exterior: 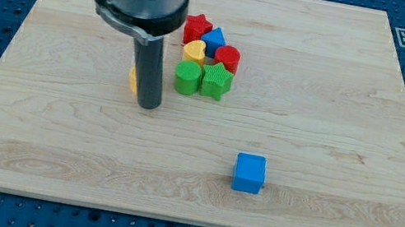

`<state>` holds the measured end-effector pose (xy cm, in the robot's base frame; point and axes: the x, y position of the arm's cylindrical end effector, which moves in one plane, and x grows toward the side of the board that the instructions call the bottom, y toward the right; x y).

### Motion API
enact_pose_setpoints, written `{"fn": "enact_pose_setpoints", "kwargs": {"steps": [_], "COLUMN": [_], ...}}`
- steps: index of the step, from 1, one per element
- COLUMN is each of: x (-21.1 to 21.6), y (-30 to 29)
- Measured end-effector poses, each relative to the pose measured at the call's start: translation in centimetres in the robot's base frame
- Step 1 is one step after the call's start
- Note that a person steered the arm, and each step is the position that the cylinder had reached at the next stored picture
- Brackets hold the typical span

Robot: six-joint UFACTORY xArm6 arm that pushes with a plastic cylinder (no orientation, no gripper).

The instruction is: Place the yellow hexagon towards the left side of the yellow heart

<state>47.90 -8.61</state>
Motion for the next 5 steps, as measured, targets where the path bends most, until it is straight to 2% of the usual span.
{"fn": "enact_pose_setpoints", "kwargs": {"steps": [2, 5], "x": [-0.5, 1.0], "y": [-0.4, -3.1]}}
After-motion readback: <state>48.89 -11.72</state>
